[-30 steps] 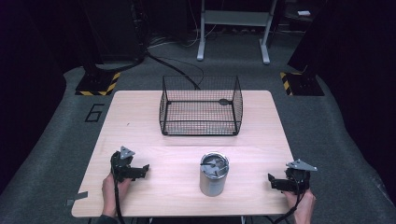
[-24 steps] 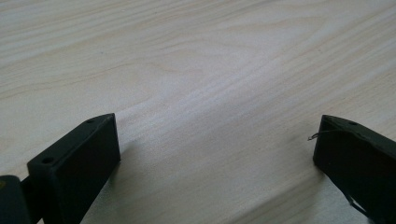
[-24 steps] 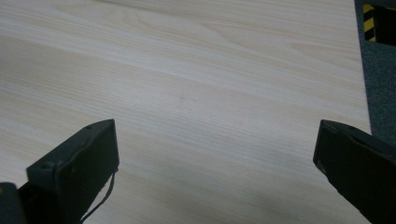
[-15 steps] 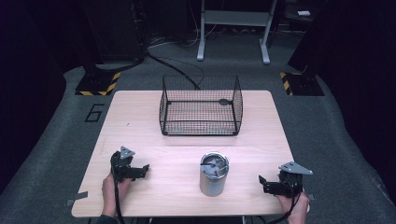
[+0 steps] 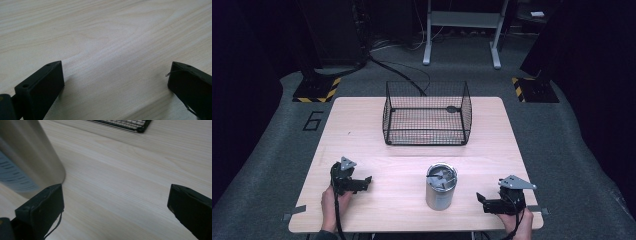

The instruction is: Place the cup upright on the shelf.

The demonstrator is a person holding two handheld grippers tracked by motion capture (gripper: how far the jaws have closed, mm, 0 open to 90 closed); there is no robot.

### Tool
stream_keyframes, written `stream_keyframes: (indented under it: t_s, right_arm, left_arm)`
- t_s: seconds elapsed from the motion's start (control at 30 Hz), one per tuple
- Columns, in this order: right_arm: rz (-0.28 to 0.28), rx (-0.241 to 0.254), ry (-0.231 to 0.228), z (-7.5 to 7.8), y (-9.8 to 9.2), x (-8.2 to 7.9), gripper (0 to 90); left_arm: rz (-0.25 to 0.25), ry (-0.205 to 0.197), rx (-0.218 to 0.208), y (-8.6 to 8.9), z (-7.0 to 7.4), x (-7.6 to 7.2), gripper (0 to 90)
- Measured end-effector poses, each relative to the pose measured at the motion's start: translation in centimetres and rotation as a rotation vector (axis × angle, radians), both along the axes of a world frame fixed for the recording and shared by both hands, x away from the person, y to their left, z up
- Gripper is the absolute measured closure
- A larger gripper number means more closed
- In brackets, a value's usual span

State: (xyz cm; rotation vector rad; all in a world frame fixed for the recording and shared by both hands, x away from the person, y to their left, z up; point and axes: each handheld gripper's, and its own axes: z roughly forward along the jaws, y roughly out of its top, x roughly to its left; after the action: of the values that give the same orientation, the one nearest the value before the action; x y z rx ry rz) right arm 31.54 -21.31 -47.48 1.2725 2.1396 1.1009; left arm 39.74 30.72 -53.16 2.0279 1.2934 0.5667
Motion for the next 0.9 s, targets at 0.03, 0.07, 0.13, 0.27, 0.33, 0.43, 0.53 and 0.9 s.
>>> stream_keyframes:
  t_s: [0.03, 0.07, 0.13, 0.27, 0.33, 0.43, 0.53, 0.9]
  right_arm:
    - [0.012, 0.015, 0.011, 0.2, 0.3, -0.1, 0.0]
    - [0.012, 0.015, 0.011, 0.2, 0.3, -0.1, 0.0]
    - [0.035, 0.020, -0.012, 0.6, 0.8, -0.3, 0.0]
    - [0.092, 0.029, -0.017, 1.4, 2.0, -0.7, 0.0]
    - [0.114, 0.028, -0.023, 1.7, 2.6, -0.9, 0.0]
    - [0.142, 0.033, -0.034, 2.1, 3.5, -1.2, 0.0]
    - [0.173, 0.037, -0.045, 2.4, 4.4, -1.3, 0.0]
    - [0.274, 0.058, -0.041, 3.0, 7.2, -1.2, 0.0]
  left_arm:
    - [0.000, 0.000, 0.002, 0.0, 0.0, 0.0, 0.4]
    - [0.000, 0.000, 0.002, 0.0, 0.0, 0.0, 0.4]
    - [-0.006, 0.000, 0.008, 0.1, 0.0, 0.0, 0.4]
    - [-0.007, 0.003, 0.011, 0.1, 0.0, 0.0, 0.4]
    - [-0.007, 0.005, 0.007, 0.1, 0.0, 0.0, 0.4]
    - [-0.007, 0.001, 0.009, 0.1, 0.0, 0.0, 0.4]
    - [-0.010, 0.007, 0.011, 0.1, 0.1, 0.0, 0.4]
    - [-0.005, 0.002, 0.008, 0.1, 0.0, 0.0, 0.4]
